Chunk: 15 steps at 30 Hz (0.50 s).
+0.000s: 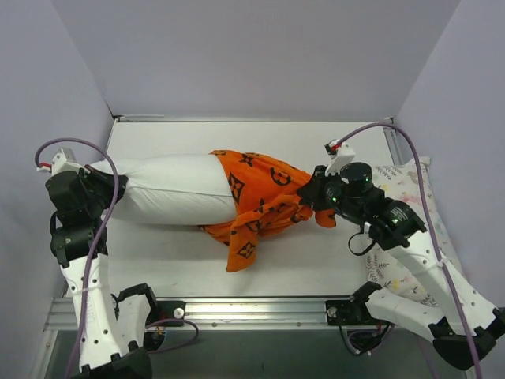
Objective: Remove the pillowcase from the pillow
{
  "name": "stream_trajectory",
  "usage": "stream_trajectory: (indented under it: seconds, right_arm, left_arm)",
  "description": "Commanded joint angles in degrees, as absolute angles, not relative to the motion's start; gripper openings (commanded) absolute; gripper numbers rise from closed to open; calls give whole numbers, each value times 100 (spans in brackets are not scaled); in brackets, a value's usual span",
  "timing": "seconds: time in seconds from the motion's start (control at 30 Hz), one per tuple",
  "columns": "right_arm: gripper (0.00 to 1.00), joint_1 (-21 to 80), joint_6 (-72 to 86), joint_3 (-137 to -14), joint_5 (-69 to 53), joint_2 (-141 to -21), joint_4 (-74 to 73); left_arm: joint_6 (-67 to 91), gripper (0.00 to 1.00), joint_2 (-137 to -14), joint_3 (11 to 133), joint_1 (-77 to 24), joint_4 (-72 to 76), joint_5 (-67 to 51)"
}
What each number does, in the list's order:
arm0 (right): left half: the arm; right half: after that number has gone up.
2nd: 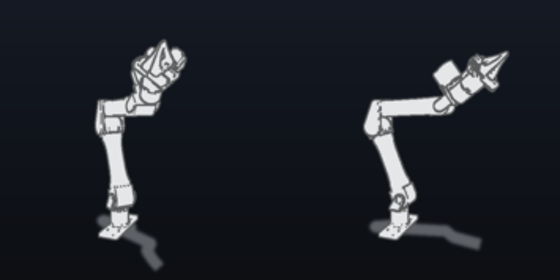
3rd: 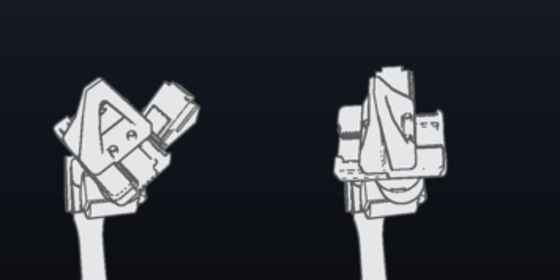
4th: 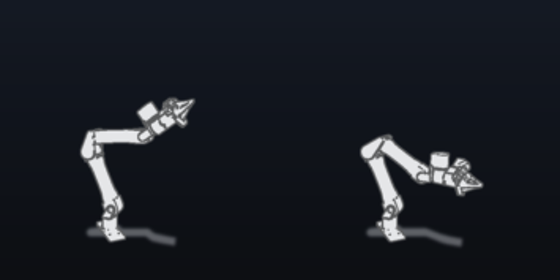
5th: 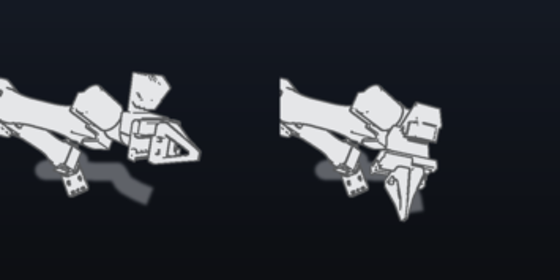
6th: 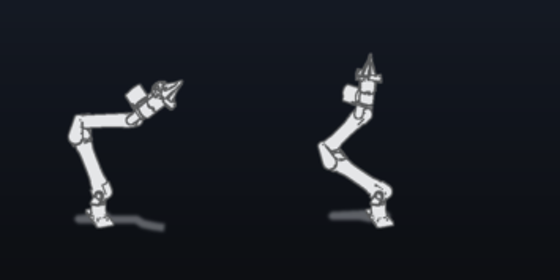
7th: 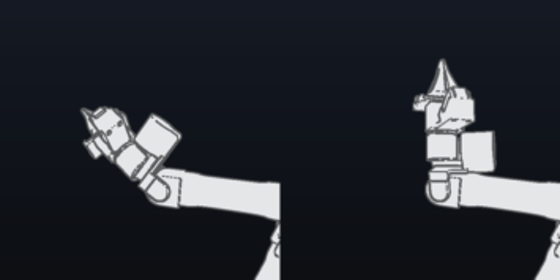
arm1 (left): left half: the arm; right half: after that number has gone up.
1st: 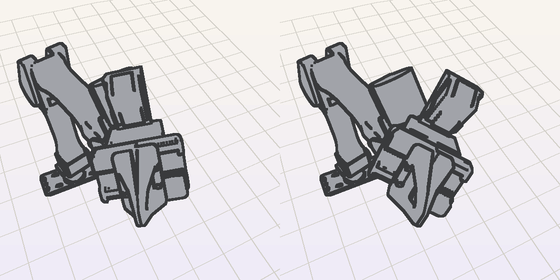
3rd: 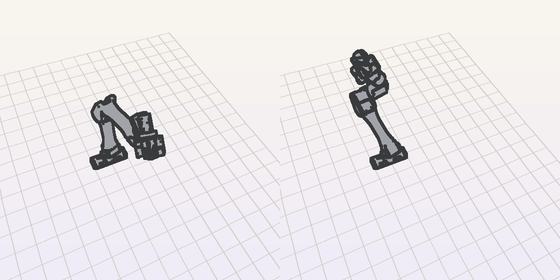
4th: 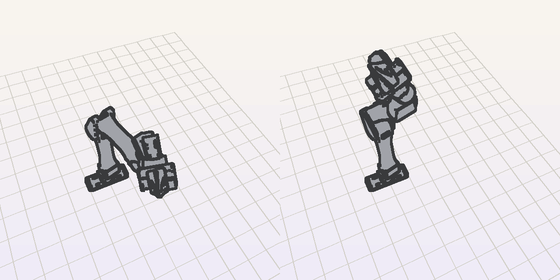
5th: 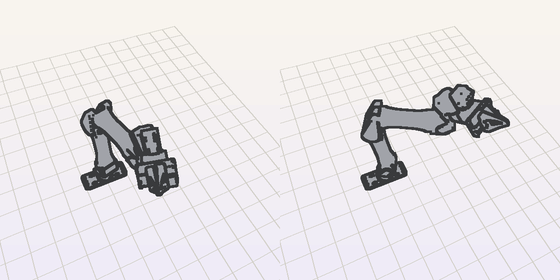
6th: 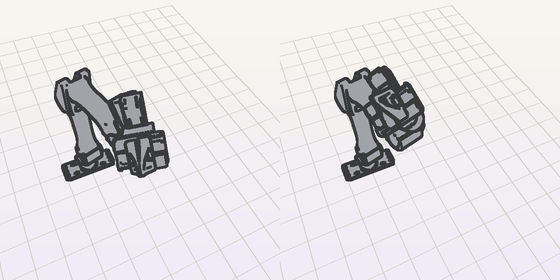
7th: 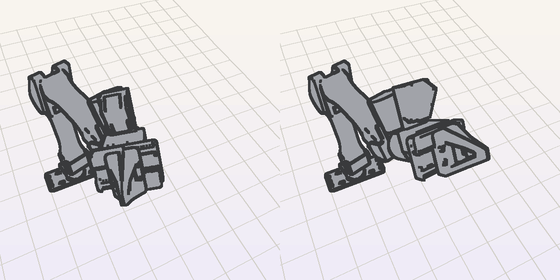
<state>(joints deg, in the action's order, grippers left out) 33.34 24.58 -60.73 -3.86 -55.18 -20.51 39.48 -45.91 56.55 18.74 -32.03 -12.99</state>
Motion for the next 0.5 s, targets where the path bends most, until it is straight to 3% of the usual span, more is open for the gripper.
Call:
stream_trajectory:
  seconds: [0.0, 0.1, 0.23, 0.33, 0.43, 0.47]
  right_arm:
    - [0, 3918, 1803, -7230, 123, -5229, -2610]
    - [0, 4271, 1758, -7671, 54, -5517, -2716]
    - [0, 3939, 1801, -8383, -331, -6580, -2778]
    - [0, 3280, 2029, -8699, -1256, -7828, -2585]
    - [0, 2911, 2092, -9095, -1450, -9243, -2567]
    - [0, 2848, 2118, -9366, -1468, -9577, -2558]
  left_arm:
    - [2989, 0, -4070, 6949, 2206, -3268, -439]
    - [2909, 0, -4261, 7233, 2215, -3437, -754]
    - [3189, 0, -5183, 7217, 2023, -3140, -1659]
    - [3051, 0, -6237, 7180, 874, -2813, -946]
    - [2970, 9, -7617, 7365, 107, -2716, -764]
    - [3032, 20, -8142, 7313, 45, -2603, -843]
